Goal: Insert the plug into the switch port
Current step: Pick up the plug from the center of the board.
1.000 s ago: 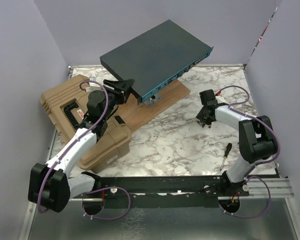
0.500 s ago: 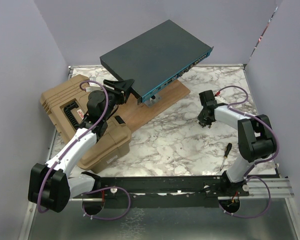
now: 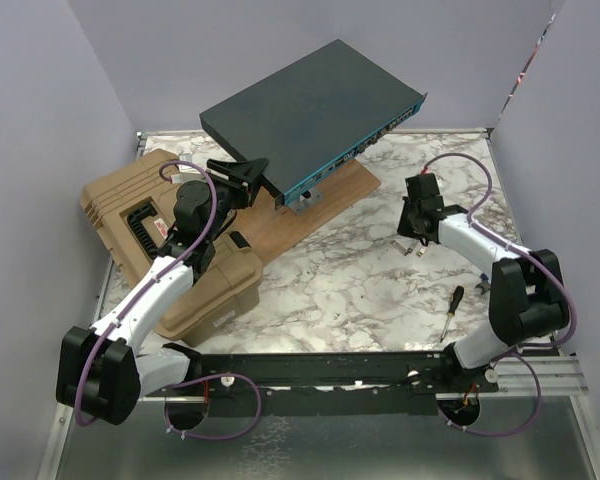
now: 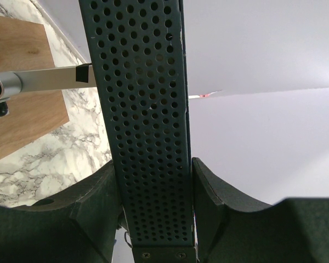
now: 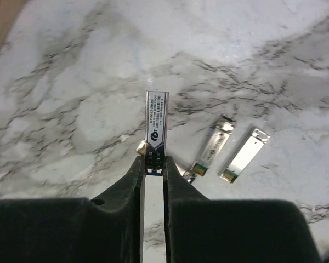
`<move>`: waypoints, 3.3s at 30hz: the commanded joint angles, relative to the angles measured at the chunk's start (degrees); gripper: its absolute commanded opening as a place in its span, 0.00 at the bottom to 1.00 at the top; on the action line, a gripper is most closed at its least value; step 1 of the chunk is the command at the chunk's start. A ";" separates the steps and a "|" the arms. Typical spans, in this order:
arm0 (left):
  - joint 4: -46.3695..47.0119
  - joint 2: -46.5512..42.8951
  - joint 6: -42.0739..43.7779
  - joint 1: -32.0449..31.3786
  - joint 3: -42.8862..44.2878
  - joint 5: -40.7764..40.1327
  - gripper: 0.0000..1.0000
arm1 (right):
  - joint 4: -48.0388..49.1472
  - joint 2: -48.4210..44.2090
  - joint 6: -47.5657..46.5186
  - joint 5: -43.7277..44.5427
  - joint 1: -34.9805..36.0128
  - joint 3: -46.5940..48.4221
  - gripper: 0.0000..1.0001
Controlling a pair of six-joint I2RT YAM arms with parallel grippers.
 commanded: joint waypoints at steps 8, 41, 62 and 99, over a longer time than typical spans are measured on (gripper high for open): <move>-2.20 -1.66 2.04 -0.37 -1.25 0.89 0.00 | 3.32 -6.41 -12.87 -8.04 16.18 -5.92 0.02; -2.69 0.66 3.03 -0.82 0.63 1.34 0.00 | 29.81 -2.03 -13.40 2.87 33.99 -22.91 0.41; -2.77 1.25 3.12 -1.30 1.06 1.30 0.00 | 29.94 -1.38 -7.35 6.34 37.51 -25.12 0.23; -2.90 0.36 3.29 -1.32 1.21 0.66 0.00 | -20.57 -18.16 -27.42 -9.31 24.39 21.00 0.01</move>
